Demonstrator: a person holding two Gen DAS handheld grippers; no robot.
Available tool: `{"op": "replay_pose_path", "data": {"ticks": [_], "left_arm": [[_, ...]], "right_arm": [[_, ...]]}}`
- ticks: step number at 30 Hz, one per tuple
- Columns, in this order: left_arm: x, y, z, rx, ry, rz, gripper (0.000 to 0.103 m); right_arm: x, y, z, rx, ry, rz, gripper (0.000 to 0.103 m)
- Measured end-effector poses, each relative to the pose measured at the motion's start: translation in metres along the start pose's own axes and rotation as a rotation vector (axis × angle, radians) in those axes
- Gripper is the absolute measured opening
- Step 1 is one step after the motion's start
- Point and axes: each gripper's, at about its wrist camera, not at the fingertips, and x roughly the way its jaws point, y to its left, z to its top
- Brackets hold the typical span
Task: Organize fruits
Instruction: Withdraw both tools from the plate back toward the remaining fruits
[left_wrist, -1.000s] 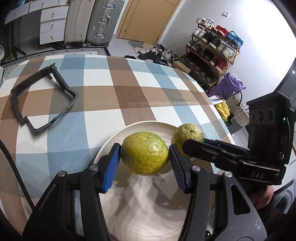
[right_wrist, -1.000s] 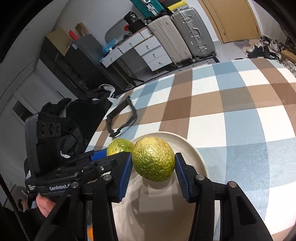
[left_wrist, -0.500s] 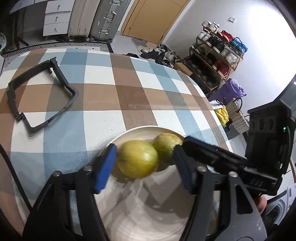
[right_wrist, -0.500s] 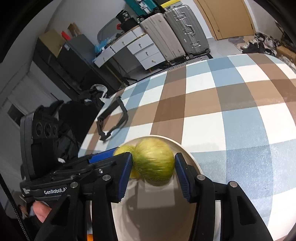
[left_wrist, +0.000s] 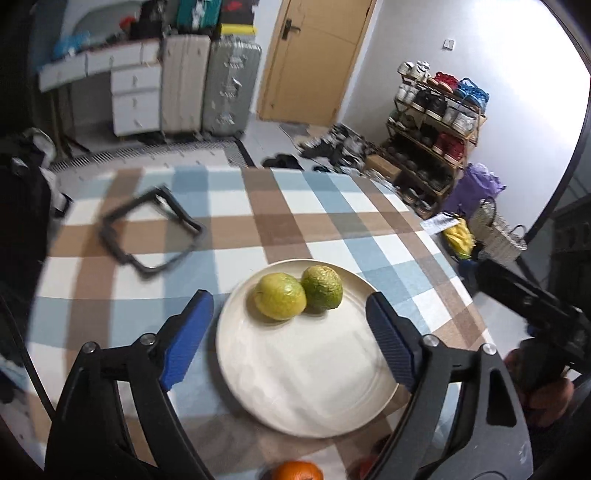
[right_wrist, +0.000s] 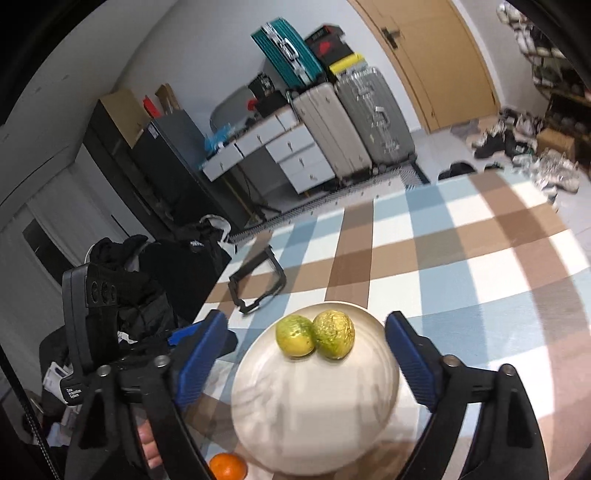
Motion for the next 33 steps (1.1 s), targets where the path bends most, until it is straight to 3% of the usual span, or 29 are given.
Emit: {"op": "replay_pose_path", "data": {"ticks": [6, 11, 23, 28, 33], "left_arm": [[-0.061, -0.016, -0.019, 0.029, -0.099, 0.071, 0.102], [-0.105, -0.028, -0.041, 0.026, -0.153, 0.082, 0.102], [-0.153, -0.045, -0.114, 0.020, -0.152, 0.112, 0.102], [-0.153, -0.037, -0.148, 0.003, -0.131, 0.138, 0.102], [-0.144, -0.022, -0.167, -0.041, -0.094, 0.141, 0.102]], "right_arm": [[-0.058, 0.031, -0.018, -0.074, -0.098, -0.031, 0.101], [-0.091, 0.055, -0.039, -0.131, -0.142, -0.046, 0.102], [-0.139, 0.095, -0.106, -0.296, -0.225, -0.127, 0.103], [-0.142, 0.093, -0.143, -0.302, -0.166, -0.129, 0.103], [-0.133, 0.084, -0.178, -0.299, -0.044, -0.141, 0.103]]}}
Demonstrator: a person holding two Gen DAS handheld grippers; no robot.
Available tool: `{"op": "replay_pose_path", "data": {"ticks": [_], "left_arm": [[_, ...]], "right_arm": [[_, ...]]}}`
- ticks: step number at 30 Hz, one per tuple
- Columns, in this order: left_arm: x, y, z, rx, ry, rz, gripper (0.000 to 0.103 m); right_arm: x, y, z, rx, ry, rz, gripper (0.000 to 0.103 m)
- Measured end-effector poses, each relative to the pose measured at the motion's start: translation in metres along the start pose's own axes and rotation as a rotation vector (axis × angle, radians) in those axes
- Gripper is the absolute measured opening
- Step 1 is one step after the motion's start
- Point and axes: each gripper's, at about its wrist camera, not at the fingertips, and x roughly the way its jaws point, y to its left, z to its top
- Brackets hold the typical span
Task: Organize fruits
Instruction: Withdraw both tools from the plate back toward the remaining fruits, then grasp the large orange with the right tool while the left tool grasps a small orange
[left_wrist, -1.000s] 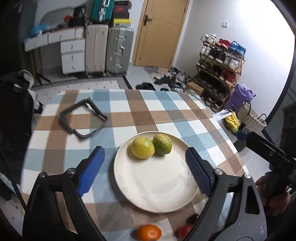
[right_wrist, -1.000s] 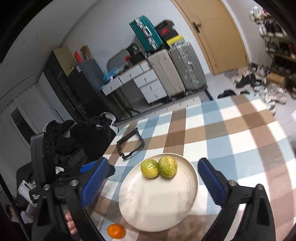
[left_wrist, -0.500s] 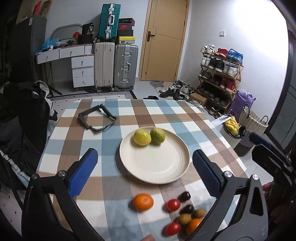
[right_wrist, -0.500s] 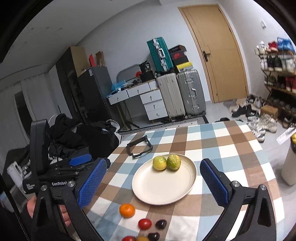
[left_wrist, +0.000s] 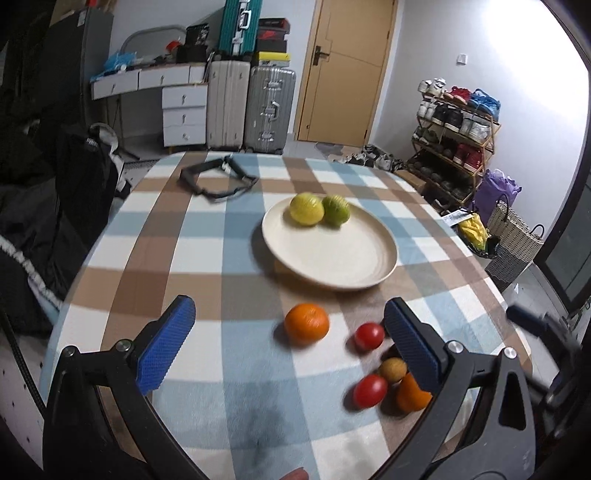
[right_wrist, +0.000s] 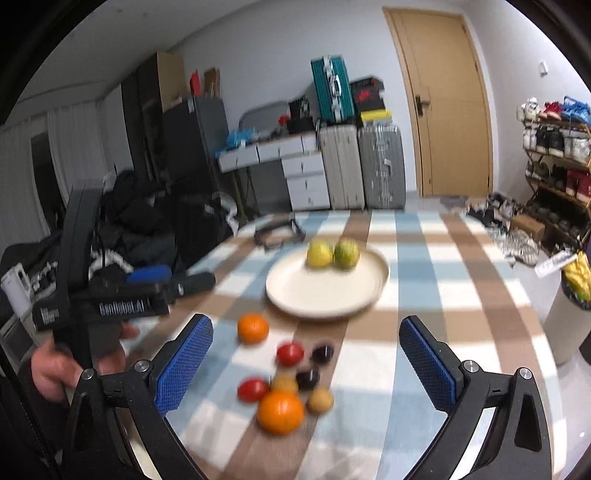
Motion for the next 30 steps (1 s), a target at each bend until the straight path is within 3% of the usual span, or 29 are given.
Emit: {"op": "replay_pose_path", "data": {"ticks": [7, 16, 27, 30], "left_arm": [[0.011, 0.017, -0.020, -0.030, 0.049, 0.009, 0.102], [0.021, 0.030, -0.037, -0.037, 0.094, 0.028, 0.102], [0.026, 0.031, -0.039, -0.030, 0.108, 0.030, 0.102], [0.028, 0.032, -0.038, -0.029, 0.113, 0.031, 0.102]], "right_arm": [[0.021, 0.005, -0.037, 0.037, 0.128, 0.038, 0.103], [0.043, 0.005, -0.057, 0.083, 0.175, 0.060, 0.102], [0.058, 0.007, -0.058, 0.082, 0.212, 0.066, 0.072], [0.062, 0.006, -0.059, 0.089, 0.228, 0.072, 0.059]]}}
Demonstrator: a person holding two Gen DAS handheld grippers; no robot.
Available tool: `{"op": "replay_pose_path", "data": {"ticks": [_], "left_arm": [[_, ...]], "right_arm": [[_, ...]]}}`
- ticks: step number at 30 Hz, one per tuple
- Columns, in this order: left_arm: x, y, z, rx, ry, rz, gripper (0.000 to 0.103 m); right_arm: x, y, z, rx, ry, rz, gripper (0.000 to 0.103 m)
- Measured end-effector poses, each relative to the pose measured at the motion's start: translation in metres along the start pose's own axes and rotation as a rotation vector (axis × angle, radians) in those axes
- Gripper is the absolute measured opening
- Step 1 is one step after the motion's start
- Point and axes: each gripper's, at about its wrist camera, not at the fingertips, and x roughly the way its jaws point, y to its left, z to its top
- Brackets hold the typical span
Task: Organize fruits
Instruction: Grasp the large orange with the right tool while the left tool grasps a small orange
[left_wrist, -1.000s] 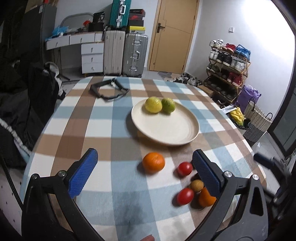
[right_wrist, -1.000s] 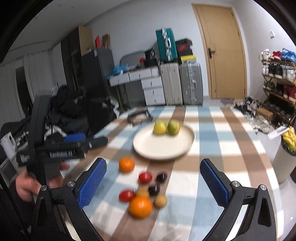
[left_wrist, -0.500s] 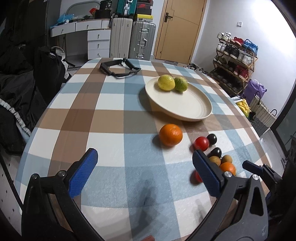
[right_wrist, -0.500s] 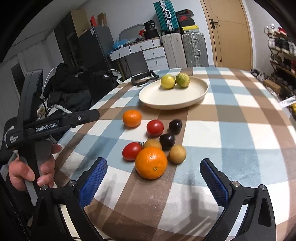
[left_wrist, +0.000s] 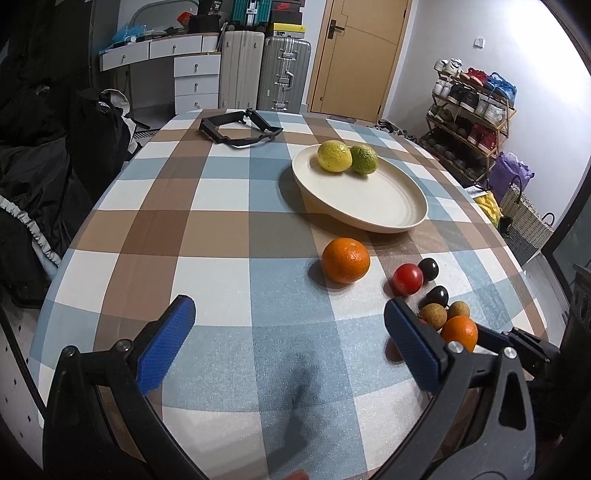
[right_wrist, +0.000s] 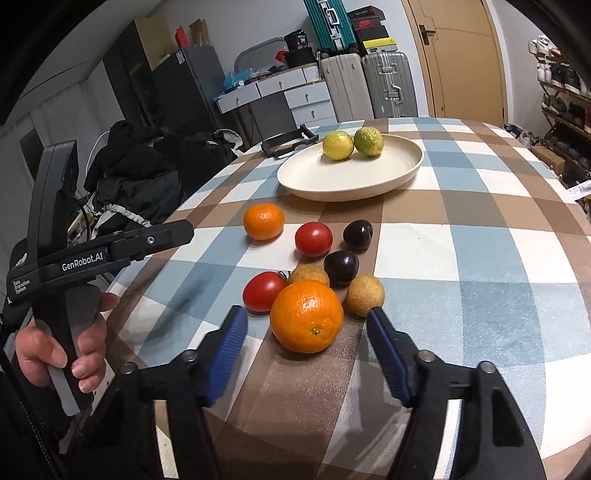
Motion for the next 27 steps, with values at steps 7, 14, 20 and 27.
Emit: {"op": "replay_pose_path", "data": {"ticks": [7, 14, 20, 27], "left_arm": [[0.004, 0.002, 0.002, -0.001, 0.008, 0.006, 0.102], [0.005, 0.000, 0.003, 0.008, 0.011, 0.004, 0.102], [0.011, -0.008, 0.017, 0.033, 0.016, -0.017, 0.102], [0.033, -0.019, 0.043, 0.063, 0.049, -0.077, 0.102]], "right_arm": [[0.006, 0.000, -0.002, -0.007, 0.020, 0.001, 0.042], [0.000, -0.003, -0.004, 0.007, -0.009, 0.016, 0.041], [-0.007, -0.009, -0.004, 0.030, -0.045, 0.005, 0.041], [-0.021, -0.018, -0.002, 0.048, -0.099, -0.023, 0.041]]}}
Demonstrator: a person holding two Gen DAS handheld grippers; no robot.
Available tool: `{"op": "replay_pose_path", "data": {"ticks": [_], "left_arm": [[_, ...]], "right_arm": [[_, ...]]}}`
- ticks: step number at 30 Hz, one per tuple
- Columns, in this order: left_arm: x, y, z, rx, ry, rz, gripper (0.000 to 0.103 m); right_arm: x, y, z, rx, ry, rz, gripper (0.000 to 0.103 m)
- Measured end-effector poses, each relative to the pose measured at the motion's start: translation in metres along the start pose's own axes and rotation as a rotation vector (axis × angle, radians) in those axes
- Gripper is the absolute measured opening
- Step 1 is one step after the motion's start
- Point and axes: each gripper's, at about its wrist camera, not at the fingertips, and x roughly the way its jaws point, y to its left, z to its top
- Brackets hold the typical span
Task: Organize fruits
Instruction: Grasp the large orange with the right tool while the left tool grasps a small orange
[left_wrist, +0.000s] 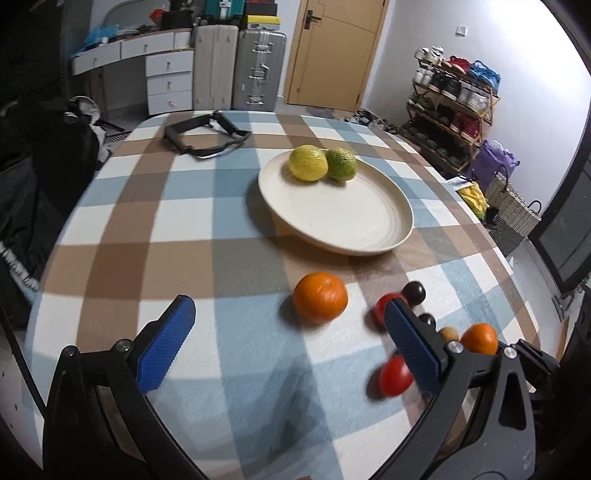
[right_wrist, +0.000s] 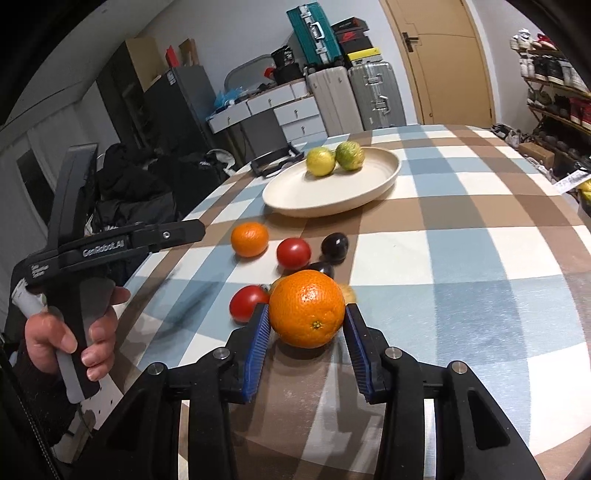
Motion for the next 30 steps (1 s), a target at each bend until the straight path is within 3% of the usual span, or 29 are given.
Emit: {"op": "replay_pose_path", "data": {"ticks": [10, 17, 22, 27, 30], "left_arm": [[0.039, -0.005, 0.021, 0.008, 0.067, -0.070, 0.101], [0.055, -0.011, 0.021, 0.018, 0.102, -0.108, 0.088], [0.063, -0.009, 0.022, -0.002, 0.140, -0.156, 0.072], [0.065, -0.008, 0.017, -0.004, 0.156, -0.186, 0.036], [0.065, -0.006, 0.017, -0.001, 0.156, -0.204, 0.036]], "right_arm": [[-0.019, -0.018, 0.014, -0.002, -0.062, -0.032, 0.041], [-0.026, -0.030, 0.028, 0.008, -0.094, -0.040, 0.041], [-0.024, -0.035, 0.032, 0.021, -0.093, -0.037, 0.041], [-0.022, -0.037, 0.033, 0.023, -0.090, -0.039, 0.041], [-0.020, -0.038, 0.034, 0.026, -0.084, -0.034, 0.041]]}}
